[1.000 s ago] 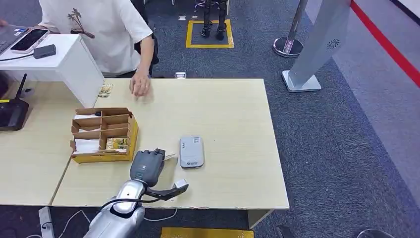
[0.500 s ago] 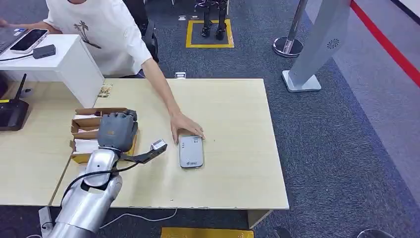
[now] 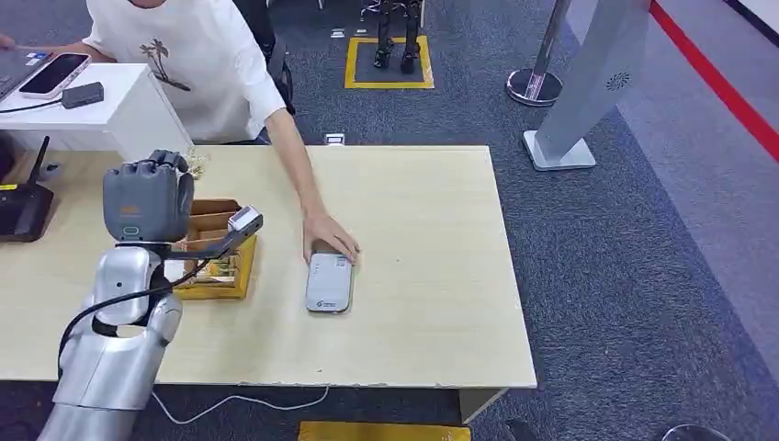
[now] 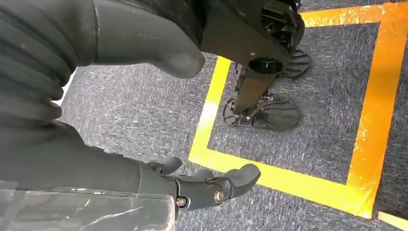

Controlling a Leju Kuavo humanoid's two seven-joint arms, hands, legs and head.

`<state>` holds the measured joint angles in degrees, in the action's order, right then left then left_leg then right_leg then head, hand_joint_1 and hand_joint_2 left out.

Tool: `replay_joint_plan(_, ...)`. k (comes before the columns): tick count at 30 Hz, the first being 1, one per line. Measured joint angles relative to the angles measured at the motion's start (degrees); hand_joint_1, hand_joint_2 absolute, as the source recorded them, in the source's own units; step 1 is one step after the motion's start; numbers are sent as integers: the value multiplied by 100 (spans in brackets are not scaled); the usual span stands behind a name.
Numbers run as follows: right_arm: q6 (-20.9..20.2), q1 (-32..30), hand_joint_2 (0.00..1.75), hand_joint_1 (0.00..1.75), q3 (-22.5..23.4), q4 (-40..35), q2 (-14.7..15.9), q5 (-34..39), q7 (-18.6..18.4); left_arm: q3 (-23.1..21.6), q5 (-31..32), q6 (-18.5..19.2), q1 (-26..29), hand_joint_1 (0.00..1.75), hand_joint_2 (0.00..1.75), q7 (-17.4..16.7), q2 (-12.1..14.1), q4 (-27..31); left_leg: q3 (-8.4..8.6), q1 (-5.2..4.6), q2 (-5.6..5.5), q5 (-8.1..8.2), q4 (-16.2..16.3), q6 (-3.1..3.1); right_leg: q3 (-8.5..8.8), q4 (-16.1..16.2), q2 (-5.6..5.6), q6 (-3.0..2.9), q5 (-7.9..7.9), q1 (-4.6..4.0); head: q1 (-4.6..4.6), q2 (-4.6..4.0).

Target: Pass the card to the sensor for recognition and then transmit it.

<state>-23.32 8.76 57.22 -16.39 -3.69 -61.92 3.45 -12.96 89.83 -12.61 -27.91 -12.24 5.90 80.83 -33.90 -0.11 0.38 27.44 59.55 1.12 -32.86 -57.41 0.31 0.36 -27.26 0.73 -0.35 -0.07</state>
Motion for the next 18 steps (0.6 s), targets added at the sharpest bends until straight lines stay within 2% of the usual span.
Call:
replay_joint_plan(10,0,-8,175,0,0,0,0,9,2,559,0,-17,3,175,175,98,66,371,0,1,0,0,0,0,0,0,0,0,0,-1,2,0)
replay_joint_plan(18,0,-11,175,0,0,0,0,9,4,675,0,-17,8,175,175,101,107,433,0,0,-1,0,0,0,0,0,-1,0,0,0,-2,0)
